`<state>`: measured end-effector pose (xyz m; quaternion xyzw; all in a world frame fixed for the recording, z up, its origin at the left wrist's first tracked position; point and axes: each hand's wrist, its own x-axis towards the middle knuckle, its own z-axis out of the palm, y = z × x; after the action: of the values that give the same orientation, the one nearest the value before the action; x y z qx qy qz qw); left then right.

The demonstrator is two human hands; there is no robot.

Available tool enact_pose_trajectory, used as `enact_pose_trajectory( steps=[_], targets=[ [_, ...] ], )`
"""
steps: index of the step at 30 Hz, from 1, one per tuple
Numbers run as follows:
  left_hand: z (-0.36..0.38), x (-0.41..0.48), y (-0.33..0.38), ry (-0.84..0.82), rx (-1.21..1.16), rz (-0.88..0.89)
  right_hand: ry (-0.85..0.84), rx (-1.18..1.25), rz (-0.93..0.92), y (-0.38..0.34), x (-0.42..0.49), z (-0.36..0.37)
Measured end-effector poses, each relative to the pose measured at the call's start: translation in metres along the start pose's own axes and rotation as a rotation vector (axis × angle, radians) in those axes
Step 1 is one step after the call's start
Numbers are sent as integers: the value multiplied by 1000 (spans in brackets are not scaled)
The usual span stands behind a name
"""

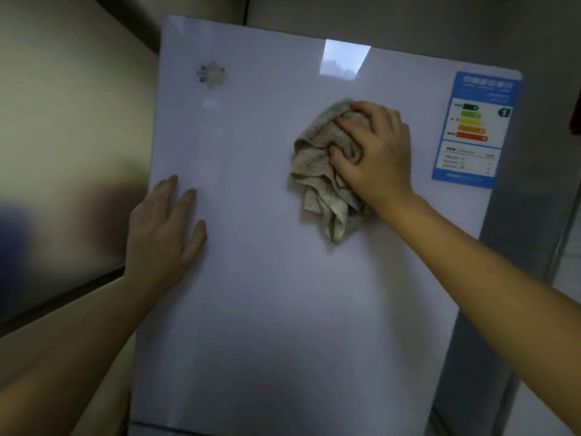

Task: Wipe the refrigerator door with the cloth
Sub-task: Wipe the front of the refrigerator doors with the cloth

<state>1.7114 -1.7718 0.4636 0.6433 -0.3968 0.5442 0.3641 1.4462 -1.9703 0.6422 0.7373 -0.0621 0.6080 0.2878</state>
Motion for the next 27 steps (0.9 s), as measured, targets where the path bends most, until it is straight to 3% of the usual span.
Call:
enact_pose_trajectory(
  steps=[3, 7, 10, 16, 23, 27],
  targets=[
    [2, -11, -7, -29, -45, 9, -77, 8, -137, -42, -25, 22],
    [5, -22, -11, -35, -87, 41, -295, 58, -549, -95, -93, 47],
    [4, -25, -16, -33, -88, 60, -398, 103, -661, -108, -121, 54],
    [4, -30, -35, -45, -65, 96, -305, 91, -642, -96, -90, 51],
    [11, -32, -40, -19, -84, 78, -78, 27, -242, -71, 41, 47],
    [14, -38, -37, -17, -134, 43, -82, 26, -212, -102, 40, 64]
  ],
)
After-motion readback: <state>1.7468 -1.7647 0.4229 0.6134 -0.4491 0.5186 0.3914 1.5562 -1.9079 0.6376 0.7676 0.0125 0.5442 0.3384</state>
